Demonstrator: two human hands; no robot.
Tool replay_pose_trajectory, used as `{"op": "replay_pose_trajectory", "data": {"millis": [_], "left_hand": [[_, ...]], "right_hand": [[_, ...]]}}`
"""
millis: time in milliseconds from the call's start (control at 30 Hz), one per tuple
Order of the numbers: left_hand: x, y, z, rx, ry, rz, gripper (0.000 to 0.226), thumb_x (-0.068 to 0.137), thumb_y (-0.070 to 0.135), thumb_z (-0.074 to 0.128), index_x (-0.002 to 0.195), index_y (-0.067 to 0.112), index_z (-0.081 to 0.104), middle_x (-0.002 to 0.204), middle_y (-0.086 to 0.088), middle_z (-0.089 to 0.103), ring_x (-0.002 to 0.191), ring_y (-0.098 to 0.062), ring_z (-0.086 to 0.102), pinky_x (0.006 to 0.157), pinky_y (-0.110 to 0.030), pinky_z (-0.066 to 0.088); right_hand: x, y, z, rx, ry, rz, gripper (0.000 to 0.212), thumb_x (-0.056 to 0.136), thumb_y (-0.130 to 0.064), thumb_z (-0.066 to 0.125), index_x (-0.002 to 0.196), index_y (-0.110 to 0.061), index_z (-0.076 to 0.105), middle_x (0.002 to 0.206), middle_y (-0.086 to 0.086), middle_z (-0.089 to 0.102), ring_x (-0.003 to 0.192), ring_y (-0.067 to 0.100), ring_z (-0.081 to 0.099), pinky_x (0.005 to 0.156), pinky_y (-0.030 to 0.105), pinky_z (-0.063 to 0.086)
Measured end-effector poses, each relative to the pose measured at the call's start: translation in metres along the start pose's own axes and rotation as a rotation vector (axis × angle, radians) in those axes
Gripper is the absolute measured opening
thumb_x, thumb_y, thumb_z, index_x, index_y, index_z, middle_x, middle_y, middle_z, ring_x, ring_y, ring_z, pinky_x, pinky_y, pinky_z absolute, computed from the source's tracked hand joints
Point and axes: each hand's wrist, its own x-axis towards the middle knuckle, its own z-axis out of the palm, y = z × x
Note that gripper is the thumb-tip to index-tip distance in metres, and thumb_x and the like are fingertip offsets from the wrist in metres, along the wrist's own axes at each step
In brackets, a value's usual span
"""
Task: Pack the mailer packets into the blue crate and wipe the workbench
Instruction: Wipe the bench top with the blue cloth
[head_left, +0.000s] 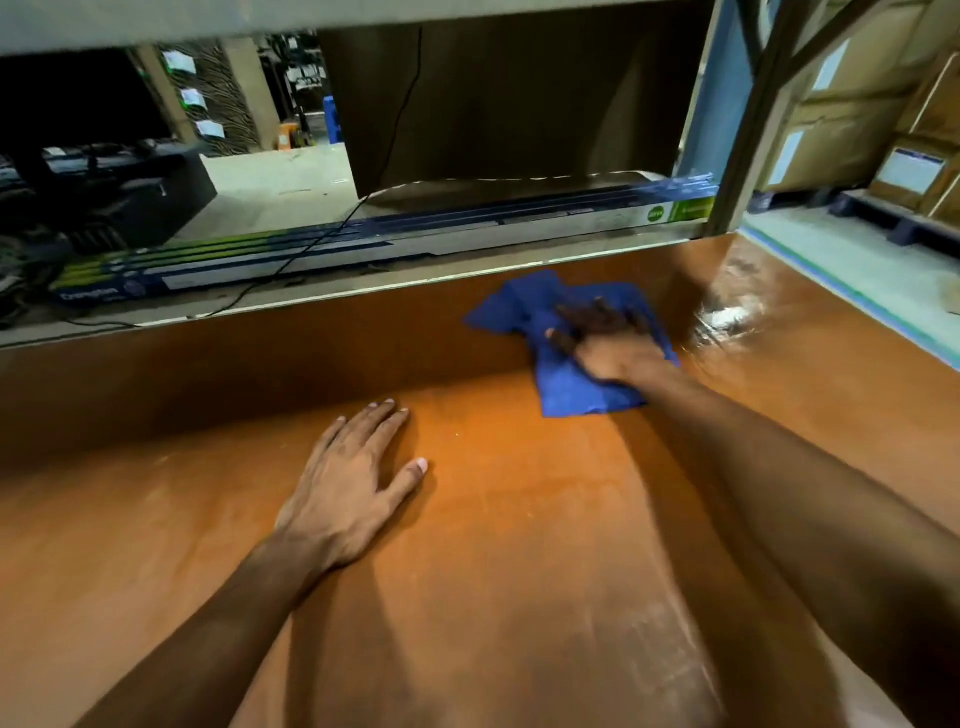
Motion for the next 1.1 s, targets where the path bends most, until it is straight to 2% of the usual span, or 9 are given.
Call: {"op": "replay_pose_trajectory", "data": {"millis": [100,300,400,500,567,733,933,1000,1100], "left_hand": [[0.001,-0.001,0.001,0.019,0.034,-0.002,0.077,0.089,0.073,0.021,0.153,0.032,0.027,0.16,0.009,0.025,0.147,-0.009,0.018,0.122,-0.032,0.01],[-0.028,0.023,-0.011,0.036,0.176,0.049,0.059,0.092,0.055,0.031,0.136,0.022,0.054,0.141,-0.001,0.053,0.129,-0.019,0.046,0.112,-0.037,0.03],[-0.079,0.044,-0.002,-0.073,0.12,0.03,0.066,0.09,0.062,0.032,0.142,0.025,0.047,0.15,0.002,0.044,0.141,-0.015,0.035,0.119,-0.036,0.02],[-0.117,0.052,0.008,-0.015,-0.044,0.061,0.08,0.087,0.074,0.016,0.155,0.033,0.019,0.163,0.012,0.011,0.15,-0.007,0.004,0.122,-0.034,0.001],[-0.129,0.049,0.006,-0.008,-0.074,0.042,0.084,0.085,0.077,0.01,0.157,0.032,0.011,0.164,0.012,0.002,0.15,-0.006,-0.004,0.122,-0.035,-0.003],[-0.184,0.052,0.002,0.019,-0.04,0.041,0.084,0.087,0.072,0.008,0.157,0.027,0.012,0.165,0.008,0.007,0.15,-0.007,-0.001,0.121,-0.033,-0.003],[-0.269,0.075,-0.012,-0.029,-0.077,0.11,0.074,0.095,0.068,0.019,0.157,0.029,0.012,0.165,0.009,0.004,0.151,-0.008,-0.005,0.122,-0.038,-0.003],[-0.29,0.089,-0.011,-0.044,-0.067,0.121,0.073,0.095,0.067,0.021,0.156,0.028,0.014,0.165,0.007,0.006,0.151,-0.009,-0.002,0.122,-0.037,-0.003],[-0.315,0.104,-0.008,-0.033,-0.058,0.148,0.077,0.092,0.068,0.018,0.156,0.025,0.017,0.165,0.005,0.01,0.151,-0.01,0.002,0.122,-0.035,-0.004]], "right_hand": [[0.001,0.042,-0.009,0.004,-0.011,0.212,0.067,0.096,-0.065,0.016,0.155,-0.034,0.007,0.164,-0.005,0.007,0.151,0.023,0.005,0.116,0.06,0.001],[-0.134,-0.065,0.006,0.015,-0.019,-0.262,0.066,0.096,-0.066,0.02,0.155,-0.039,0.009,0.164,-0.009,0.009,0.151,0.017,0.003,0.119,0.053,0.0],[-0.163,-0.047,0.006,-0.009,-0.011,-0.274,0.064,0.095,-0.067,0.02,0.154,-0.042,0.01,0.163,-0.012,0.009,0.151,0.015,0.005,0.12,0.051,0.001],[-0.148,0.003,-0.005,-0.023,-0.002,0.123,0.066,0.096,-0.066,0.02,0.155,-0.037,0.013,0.164,-0.006,0.011,0.151,0.021,0.007,0.118,0.056,0.003],[-0.163,0.002,-0.005,-0.001,0.013,0.264,0.068,0.095,-0.066,0.019,0.155,-0.034,0.013,0.164,-0.004,0.01,0.151,0.024,0.006,0.117,0.059,0.002],[-0.276,-0.072,0.011,-0.042,0.004,-0.183,0.063,0.096,-0.065,0.021,0.154,-0.04,0.012,0.163,-0.009,0.011,0.151,0.018,0.009,0.119,0.054,0.003],[-0.332,0.007,-0.008,-0.02,0.01,0.313,0.07,0.093,-0.069,0.014,0.155,-0.036,0.013,0.164,-0.003,0.014,0.15,0.022,0.009,0.117,0.058,0.004],[-0.375,-0.021,-0.005,-0.049,0.018,0.252,0.075,0.089,-0.071,0.007,0.155,-0.036,0.011,0.164,-0.003,0.012,0.151,0.022,0.007,0.118,0.057,0.003],[-0.463,-0.076,0.004,-0.043,-0.034,-0.073,0.076,0.086,-0.072,0.002,0.154,-0.04,0.007,0.163,-0.009,0.009,0.151,0.016,0.005,0.12,0.053,0.003]]}}
